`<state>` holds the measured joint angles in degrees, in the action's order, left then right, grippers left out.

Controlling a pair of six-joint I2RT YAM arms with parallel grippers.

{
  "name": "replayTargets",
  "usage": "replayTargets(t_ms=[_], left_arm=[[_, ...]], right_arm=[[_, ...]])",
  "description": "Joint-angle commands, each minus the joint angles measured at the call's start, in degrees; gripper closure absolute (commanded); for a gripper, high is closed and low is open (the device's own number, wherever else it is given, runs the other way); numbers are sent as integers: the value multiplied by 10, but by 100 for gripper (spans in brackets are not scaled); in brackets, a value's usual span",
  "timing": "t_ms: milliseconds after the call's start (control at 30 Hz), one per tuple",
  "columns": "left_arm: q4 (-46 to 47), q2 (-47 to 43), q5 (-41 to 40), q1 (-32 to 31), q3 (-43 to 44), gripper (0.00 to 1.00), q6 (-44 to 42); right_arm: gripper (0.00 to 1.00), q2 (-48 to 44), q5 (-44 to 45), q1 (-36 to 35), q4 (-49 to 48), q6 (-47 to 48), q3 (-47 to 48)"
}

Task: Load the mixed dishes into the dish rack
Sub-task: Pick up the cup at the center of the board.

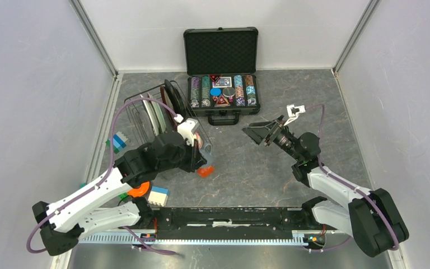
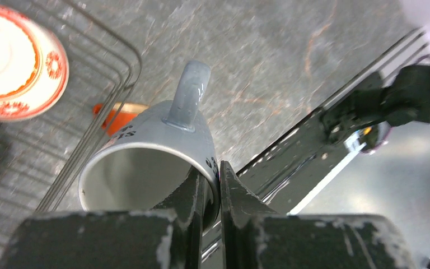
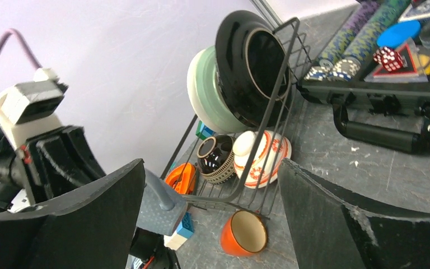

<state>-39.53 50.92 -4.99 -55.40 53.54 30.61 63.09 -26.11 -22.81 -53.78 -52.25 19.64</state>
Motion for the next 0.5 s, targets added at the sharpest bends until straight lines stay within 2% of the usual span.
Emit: replayTargets(t_ms=[0, 233, 467], left_arm=[[135, -36, 126, 64, 1, 98, -24], [245, -43, 217, 174, -31, 98, -1], [392, -65, 353, 286, -84, 98, 93]], right_arm=[[8, -29, -18, 1, -65, 17, -8], [7, -28, -52, 1, -195, -8, -21], [7, -32, -84, 0, -252, -22, -21]])
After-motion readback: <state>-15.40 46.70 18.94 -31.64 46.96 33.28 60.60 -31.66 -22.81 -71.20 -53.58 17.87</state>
